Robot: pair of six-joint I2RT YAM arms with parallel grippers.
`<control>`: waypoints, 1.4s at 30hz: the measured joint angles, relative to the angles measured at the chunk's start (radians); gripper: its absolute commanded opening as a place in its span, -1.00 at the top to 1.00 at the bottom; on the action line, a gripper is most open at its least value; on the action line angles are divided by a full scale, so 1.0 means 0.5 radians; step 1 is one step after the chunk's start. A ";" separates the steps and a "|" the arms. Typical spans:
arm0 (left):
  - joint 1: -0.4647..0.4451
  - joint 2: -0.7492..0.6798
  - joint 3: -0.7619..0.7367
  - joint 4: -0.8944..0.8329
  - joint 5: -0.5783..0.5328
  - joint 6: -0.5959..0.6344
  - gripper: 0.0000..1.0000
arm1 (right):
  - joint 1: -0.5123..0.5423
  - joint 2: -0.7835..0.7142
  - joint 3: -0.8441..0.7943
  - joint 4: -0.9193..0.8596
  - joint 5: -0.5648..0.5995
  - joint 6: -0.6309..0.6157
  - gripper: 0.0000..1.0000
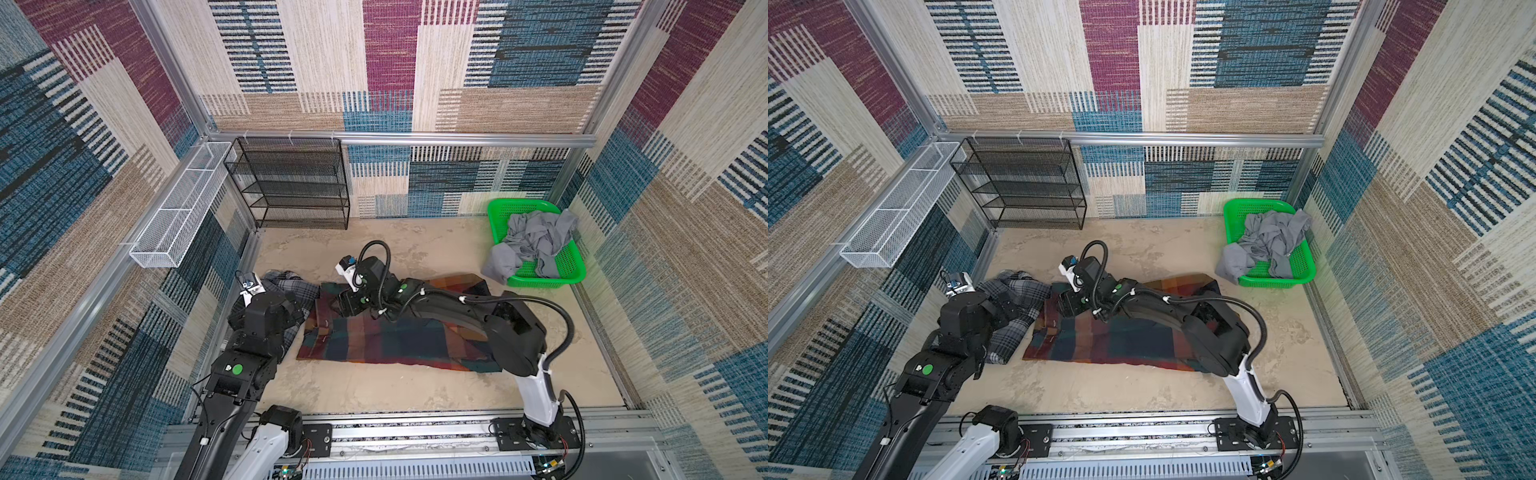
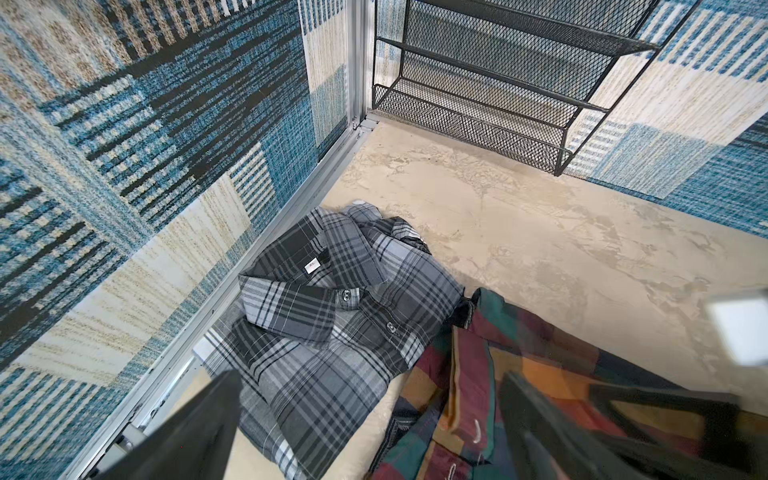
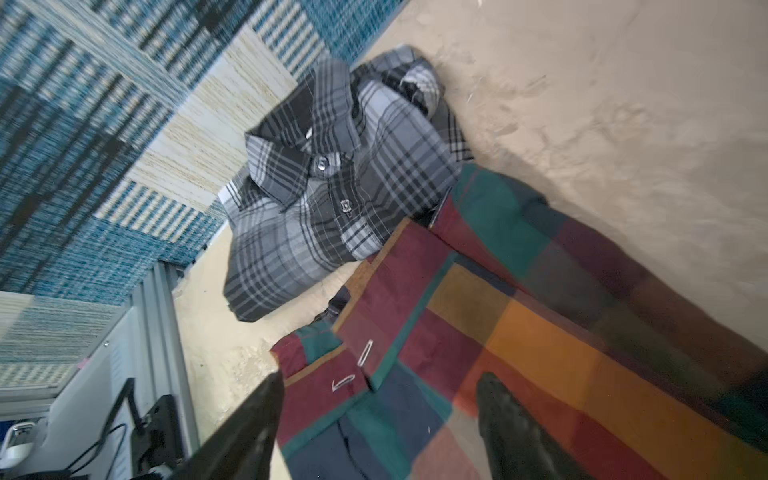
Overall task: Fold and stack the long sleeve shirts
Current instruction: 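Release the shirt and draw the right gripper back to the shirt's far end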
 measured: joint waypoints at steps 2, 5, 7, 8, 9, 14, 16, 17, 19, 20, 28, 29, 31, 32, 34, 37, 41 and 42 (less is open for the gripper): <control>0.000 0.010 0.000 0.001 0.005 0.007 -0.98 | -0.082 -0.230 -0.219 0.044 0.097 0.090 -0.60; -0.002 0.026 0.000 0.011 0.104 0.014 -0.99 | -0.340 -0.571 -0.606 0.034 0.217 0.255 -0.59; -0.002 0.060 0.000 0.044 0.195 0.015 -1.00 | -0.560 -0.733 -0.831 0.017 0.293 0.350 -0.59; -0.002 0.087 0.007 0.054 0.245 0.015 -0.98 | -0.687 -0.810 -0.952 -0.003 0.330 0.404 -0.59; -0.002 0.128 0.020 0.059 0.310 0.014 -0.96 | -0.778 -0.863 -1.043 -0.026 0.345 0.445 -0.59; -0.010 0.321 0.053 0.112 0.640 -0.018 -0.95 | -1.025 -0.947 -1.285 -0.072 0.349 0.533 -0.52; -0.016 0.435 0.053 0.165 0.748 -0.067 -0.94 | -1.096 -0.918 -1.337 -0.042 0.350 0.555 -0.50; -0.024 0.501 0.053 0.193 0.802 -0.096 -0.94 | -1.132 -0.878 -1.346 -0.029 0.349 0.564 -0.48; -0.048 0.649 0.053 0.234 0.893 -0.145 -0.93 | -1.198 -0.811 -1.381 0.018 0.349 0.574 -0.43; -0.069 0.720 0.053 0.254 0.938 -0.166 -0.93 | -1.227 -0.795 -1.406 0.040 0.349 0.587 -0.40; -0.282 1.287 0.234 0.449 1.068 -0.290 -0.92 | -1.293 -0.603 -1.444 0.340 0.336 0.592 0.06; -0.281 1.368 0.256 0.470 1.074 -0.305 -0.92 | -1.300 -0.591 -1.446 0.363 0.336 0.591 0.07; -0.280 1.475 0.266 0.504 1.076 -0.319 -0.92 | -1.306 -0.594 -1.469 0.458 0.339 0.583 0.12; -0.282 1.519 0.266 0.513 1.076 -0.333 -0.92 | -1.305 -0.606 -1.492 0.519 0.328 0.577 0.13; -0.284 1.580 0.254 0.542 1.083 -0.353 -0.92 | -1.305 -0.638 -1.540 0.605 0.327 0.577 0.12; -0.285 1.672 0.246 0.584 1.082 -0.368 -0.92 | -1.304 -0.662 -1.581 0.730 0.326 0.577 0.31; -0.285 1.778 0.245 0.642 1.082 -0.409 -0.91 | -1.305 -0.599 -1.577 0.863 0.290 0.569 0.86; -0.285 1.799 0.245 0.647 1.082 -0.411 -0.91 | -1.305 -0.595 -1.582 0.874 0.286 0.568 0.95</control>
